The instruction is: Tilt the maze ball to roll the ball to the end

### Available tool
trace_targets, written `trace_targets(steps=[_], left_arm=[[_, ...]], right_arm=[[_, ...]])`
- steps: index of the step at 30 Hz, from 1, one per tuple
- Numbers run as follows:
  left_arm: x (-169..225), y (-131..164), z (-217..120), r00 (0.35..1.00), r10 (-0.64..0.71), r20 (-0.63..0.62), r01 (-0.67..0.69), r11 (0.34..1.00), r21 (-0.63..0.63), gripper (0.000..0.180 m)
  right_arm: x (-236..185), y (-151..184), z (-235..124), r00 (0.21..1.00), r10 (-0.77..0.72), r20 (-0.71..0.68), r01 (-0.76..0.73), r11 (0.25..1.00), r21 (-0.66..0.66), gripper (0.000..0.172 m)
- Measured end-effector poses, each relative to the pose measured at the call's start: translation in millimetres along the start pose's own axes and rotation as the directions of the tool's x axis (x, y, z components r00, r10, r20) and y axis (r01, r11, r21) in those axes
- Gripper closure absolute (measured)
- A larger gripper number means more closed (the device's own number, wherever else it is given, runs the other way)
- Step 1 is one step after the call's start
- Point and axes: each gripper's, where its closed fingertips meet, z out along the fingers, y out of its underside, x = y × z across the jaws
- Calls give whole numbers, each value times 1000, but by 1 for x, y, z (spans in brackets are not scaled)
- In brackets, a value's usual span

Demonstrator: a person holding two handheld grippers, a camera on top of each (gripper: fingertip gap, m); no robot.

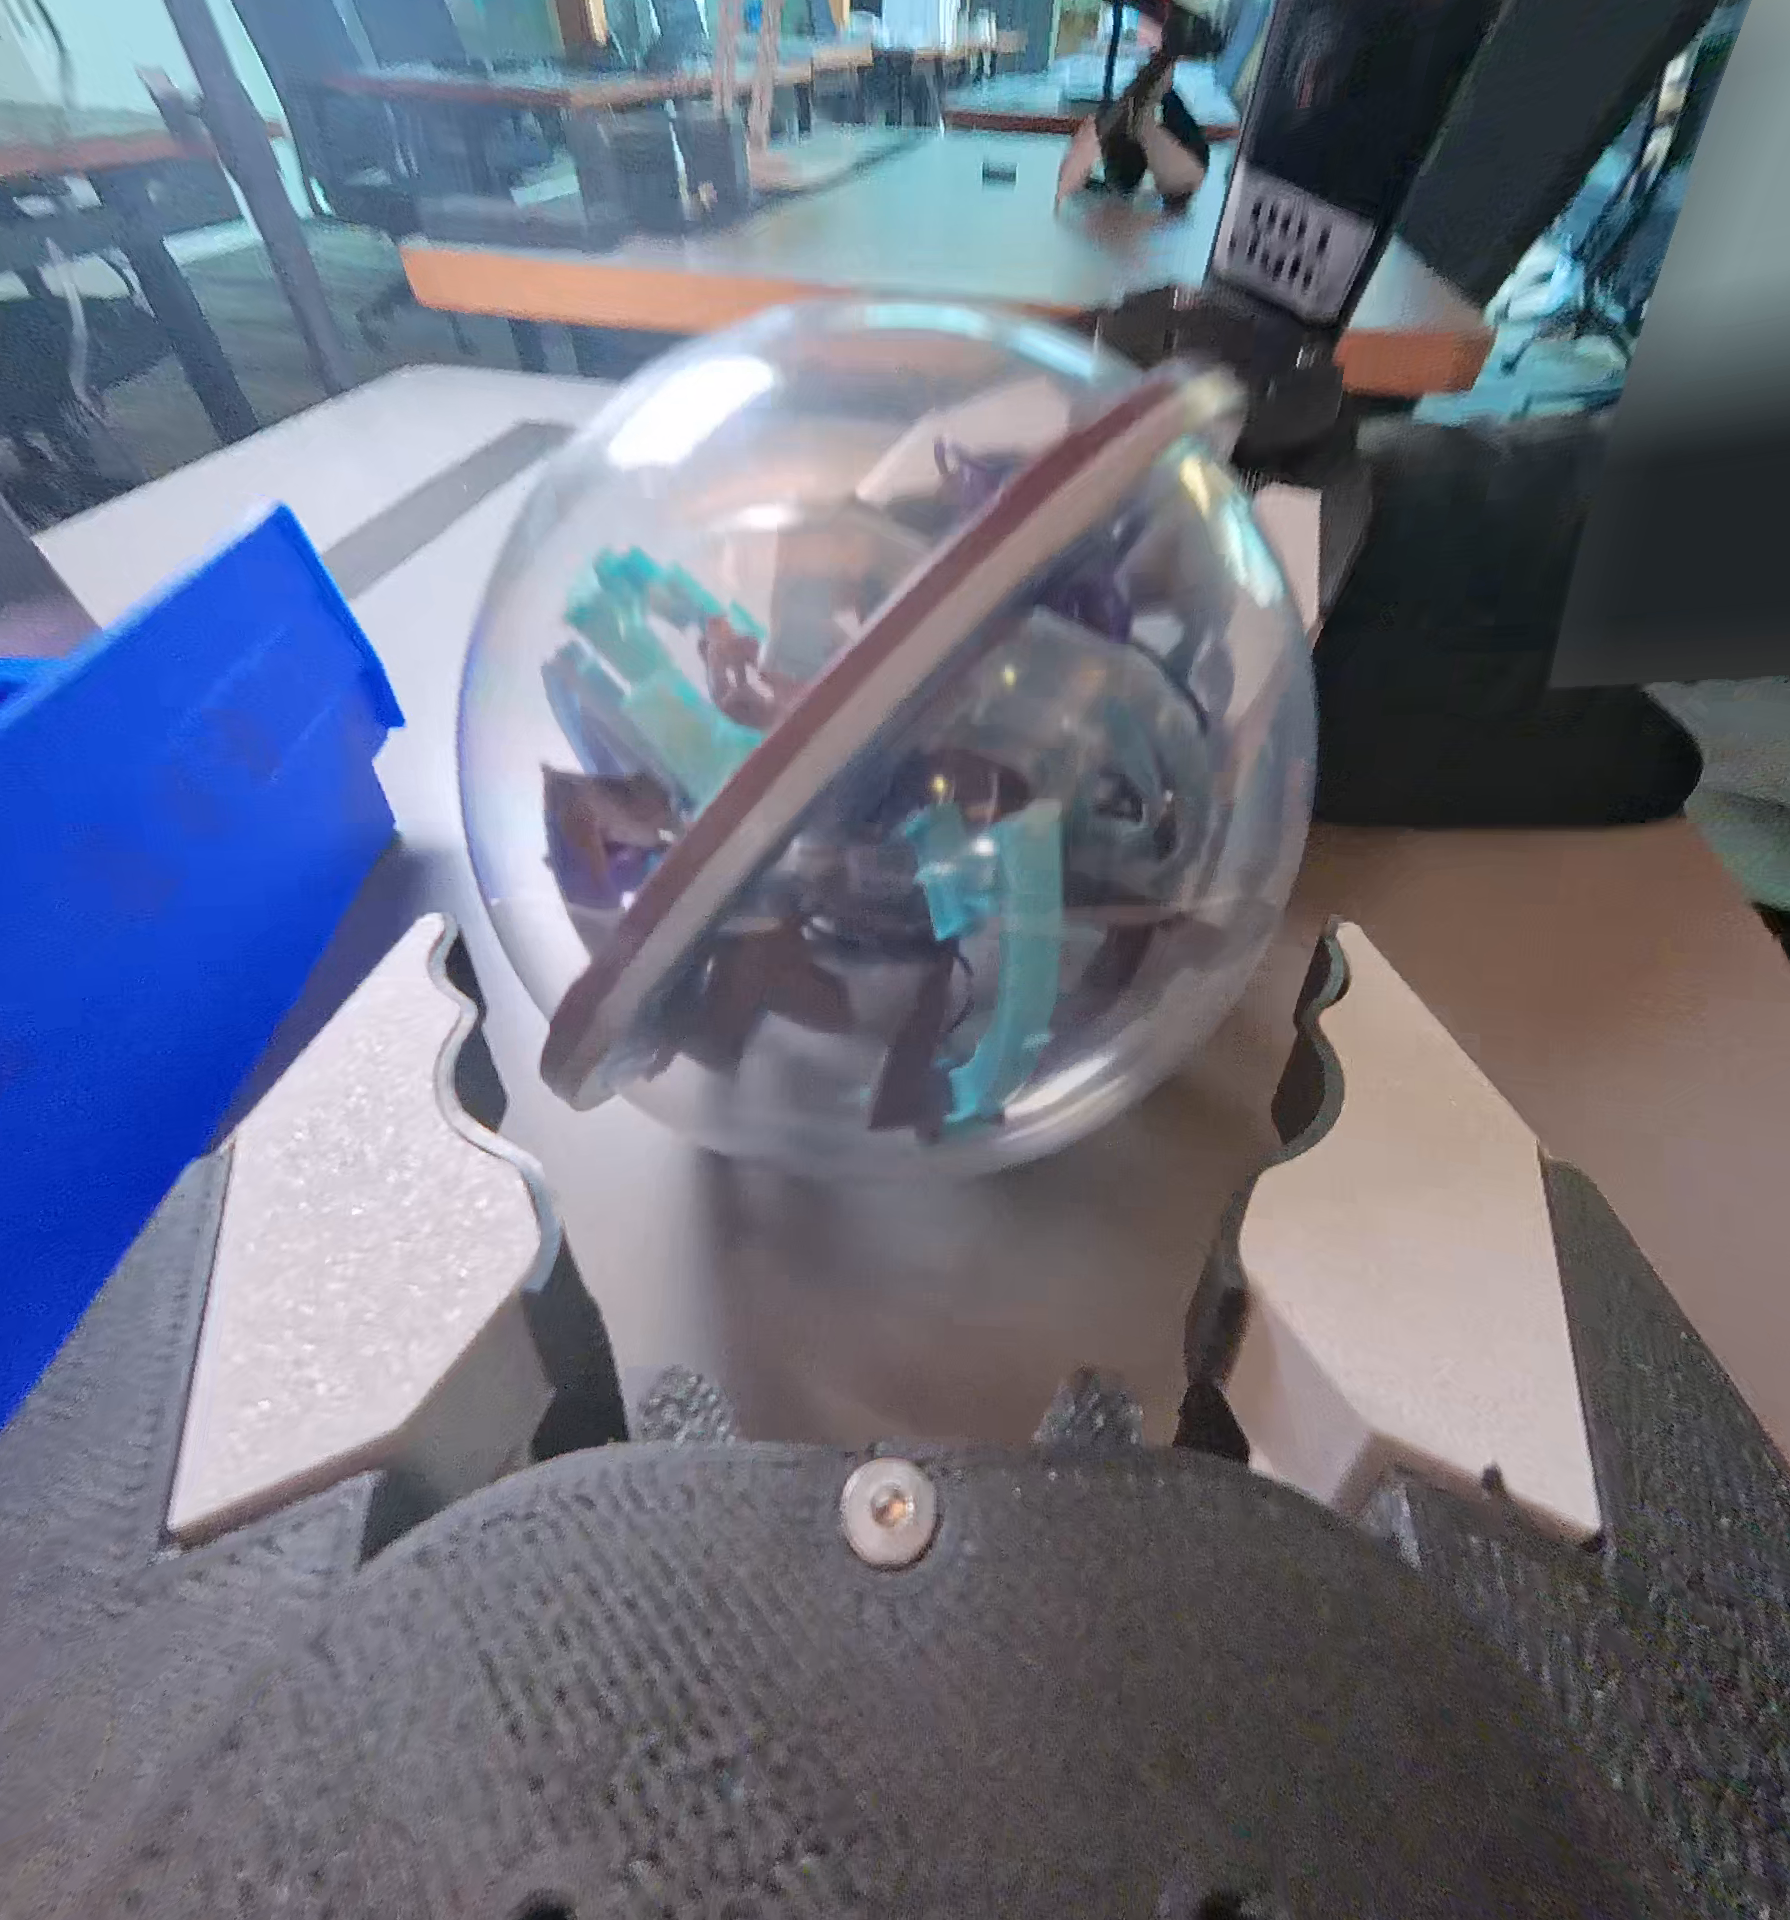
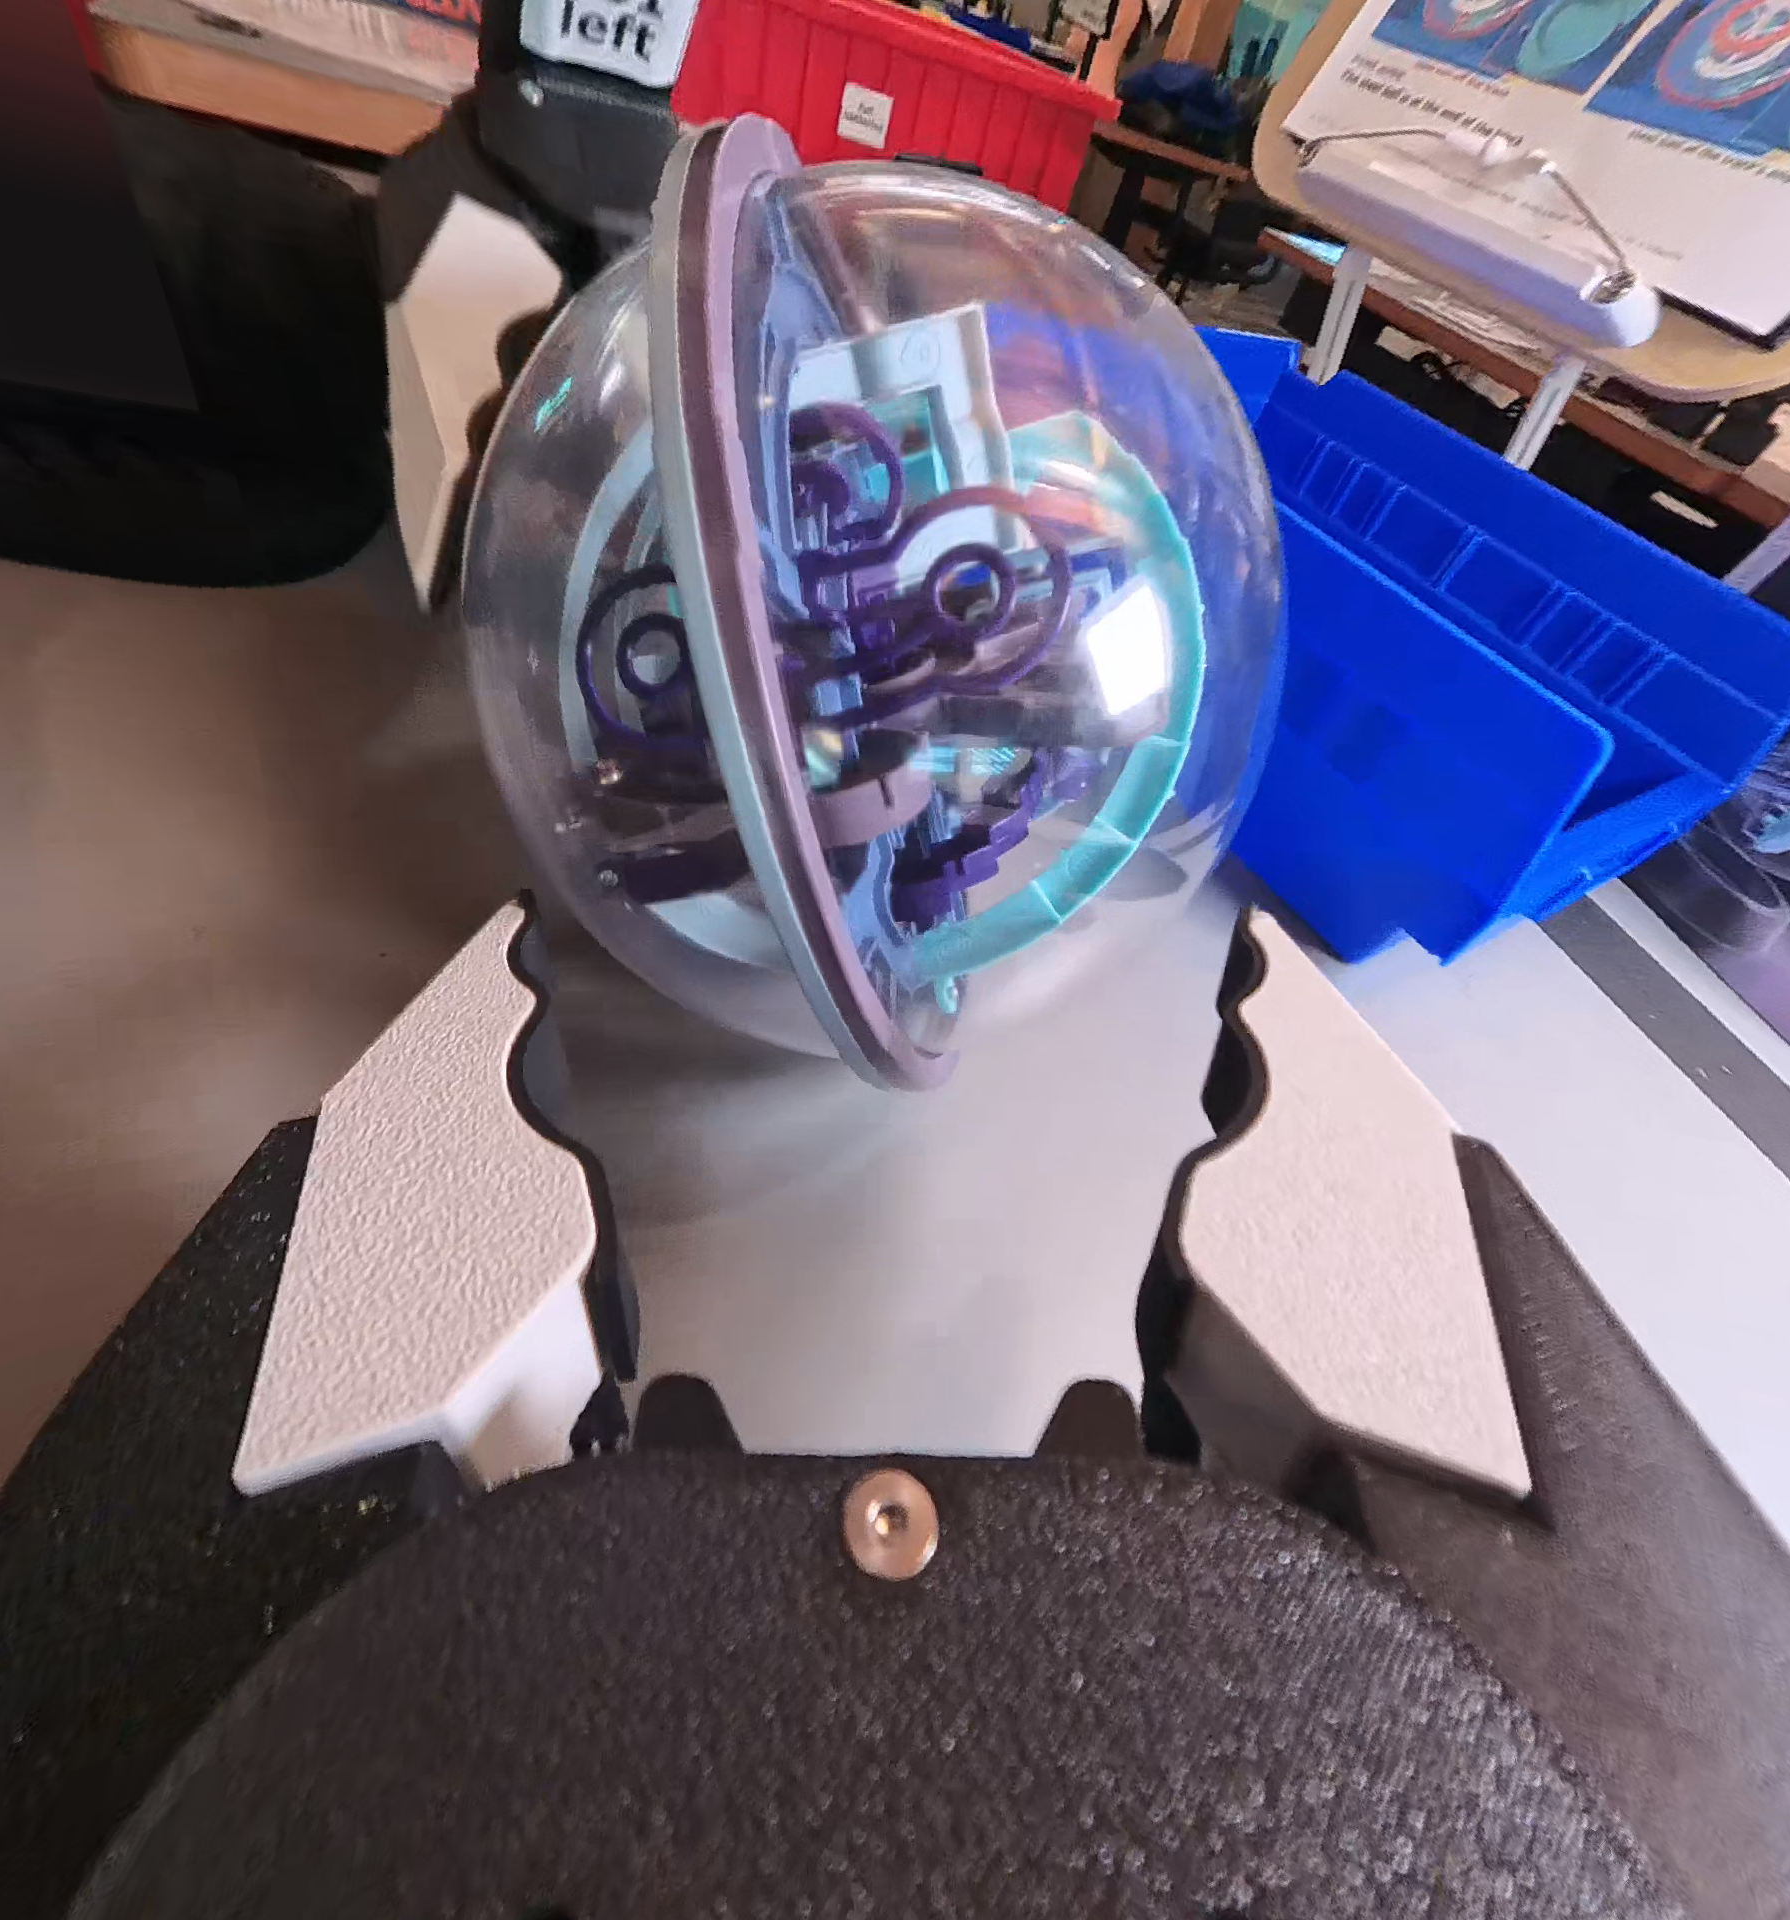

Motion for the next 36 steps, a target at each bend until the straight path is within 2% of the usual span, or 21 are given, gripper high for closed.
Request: trace_targets(steps=[2, 6, 10, 24, 36], left_arm=[[-1, -7, -2, 1000, 2, 25, -3, 999, 33, 30], [-4, 2, 3, 998, 5, 55, -5, 1000, -1, 25], [-7, 7, 2, 996, -90, 16, 89, 996, 14, 25], [-9, 17, -4, 954, -278, -115, 278, 960, -14, 25], [-17, 13, -14, 973, -229, -27, 230, 972, 47, 31]], right_arm=[[-3, 1, 7, 1000, -20, 22, 20, 1000, -11, 48], [-4, -3, 16, 998, -60, 27, 60, 998, -10, 51], [-2, -10, 18, 998, -63, 28, 63, 998, 10, 52], [1, -26, 25, 998, -34, 58, 31, 998, 60, 50], [4, -28, 32, 996, -56, 71, 51, 996, 74, 50]])
